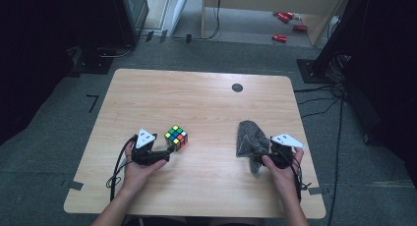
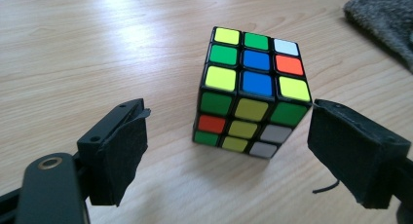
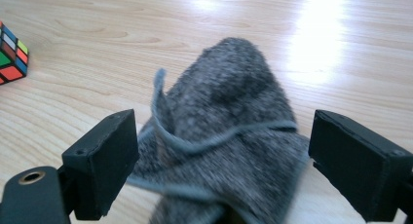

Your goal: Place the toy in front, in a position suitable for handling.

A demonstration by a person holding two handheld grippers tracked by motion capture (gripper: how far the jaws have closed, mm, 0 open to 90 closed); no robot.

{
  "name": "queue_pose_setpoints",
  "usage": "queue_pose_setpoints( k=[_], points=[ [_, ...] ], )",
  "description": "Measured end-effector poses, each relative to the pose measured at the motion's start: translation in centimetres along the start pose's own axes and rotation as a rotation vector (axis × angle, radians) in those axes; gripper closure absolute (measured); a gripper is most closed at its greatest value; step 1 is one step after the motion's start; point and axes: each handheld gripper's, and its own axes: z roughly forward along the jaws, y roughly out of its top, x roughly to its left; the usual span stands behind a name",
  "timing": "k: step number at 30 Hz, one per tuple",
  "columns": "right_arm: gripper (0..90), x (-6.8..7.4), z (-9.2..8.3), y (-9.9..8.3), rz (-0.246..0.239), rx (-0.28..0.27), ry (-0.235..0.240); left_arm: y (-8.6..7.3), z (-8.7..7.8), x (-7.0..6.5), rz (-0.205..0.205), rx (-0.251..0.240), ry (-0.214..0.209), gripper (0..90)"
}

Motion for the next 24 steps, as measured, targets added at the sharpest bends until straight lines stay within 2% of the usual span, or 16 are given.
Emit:
queue_pose_setpoints(
  k=[3, 9, 16, 24],
  points=[
    [10.8, -0.7, -1.0, -0.3, 0.008, -0.002, -0.003, -0.3, -1.2, 0.5, 0.006, -0.013, -0.003, 15.3],
    [10.8, -1.9, -2.7, -1.4, 0.004, 0.017, -0.023, -1.3, -3.3, 1.6, 0.003, 0.000, 0.029, 15.3],
    [10.8, -3.4, -4.2, -3.1, 0.017, 0.045, -0.053, -3.1, -5.7, 3.7, -0.028, 0.010, 0.068, 15.3],
    [10.8, -4.6, -5.2, -5.2, 0.037, 0.086, -0.079, -5.0, -8.0, 5.2, -0.054, 0.022, 0.114, 15.4]
  ],
)
